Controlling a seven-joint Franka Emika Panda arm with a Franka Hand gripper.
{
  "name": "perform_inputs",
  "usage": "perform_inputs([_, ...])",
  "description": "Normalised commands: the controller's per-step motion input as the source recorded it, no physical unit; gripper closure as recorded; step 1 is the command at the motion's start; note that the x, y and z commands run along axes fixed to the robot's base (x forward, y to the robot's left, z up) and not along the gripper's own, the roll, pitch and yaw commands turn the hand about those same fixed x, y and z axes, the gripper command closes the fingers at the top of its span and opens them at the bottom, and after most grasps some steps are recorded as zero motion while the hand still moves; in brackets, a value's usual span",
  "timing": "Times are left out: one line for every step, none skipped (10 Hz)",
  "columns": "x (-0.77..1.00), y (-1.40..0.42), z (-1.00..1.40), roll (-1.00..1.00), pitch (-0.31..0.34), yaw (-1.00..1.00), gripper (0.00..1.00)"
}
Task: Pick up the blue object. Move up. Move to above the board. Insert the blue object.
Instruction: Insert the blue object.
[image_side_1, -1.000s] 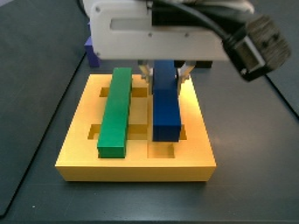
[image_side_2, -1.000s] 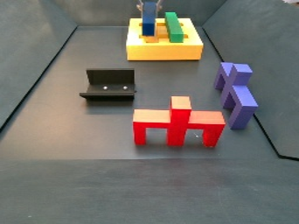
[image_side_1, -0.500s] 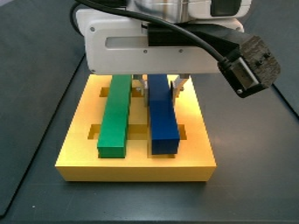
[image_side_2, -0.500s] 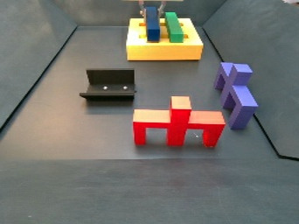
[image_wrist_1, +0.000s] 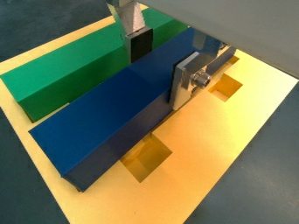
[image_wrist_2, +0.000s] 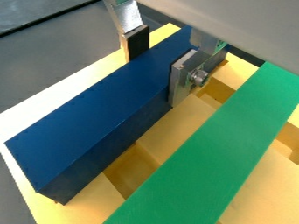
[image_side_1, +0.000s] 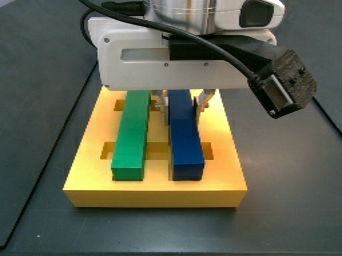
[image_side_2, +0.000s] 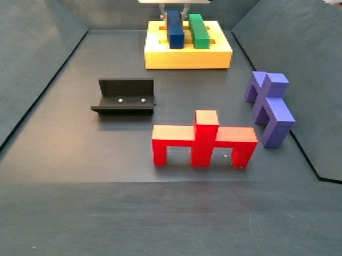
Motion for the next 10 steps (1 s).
perform_inputs([0.26,0.0,0.0,0.13,0.114,-0.12,1.0])
perform_inputs([0.25,0.0,-0.03,0.12,0.106,-0.13,1.0])
perform_inputs([0.17,0.0,-0.1,0.12,0.069,-0.13,1.0])
perform_inputs([0.09,0.0,-0.12,0.13,0.064,-0.15,1.0])
perform_inputs([0.0,0.0,-0.09,0.12,0.056,-0.17,1.0])
perform_inputs([0.0,0.0,-0.08,0.1,0.047,-0.13,1.0])
perform_inputs([-0.1,0.0,-0.09,0.07,0.004,-0.06,1.0])
perform_inputs([-0.3,0.0,-0.03,0.04,0.0,0.0,1.0])
perform_inputs([-0.24,-0.01,-0.01,0.03,0.0,0.0,1.0])
perform_inputs([-0.16,-0.01,-0.02,0.01,-0.009,0.0,1.0])
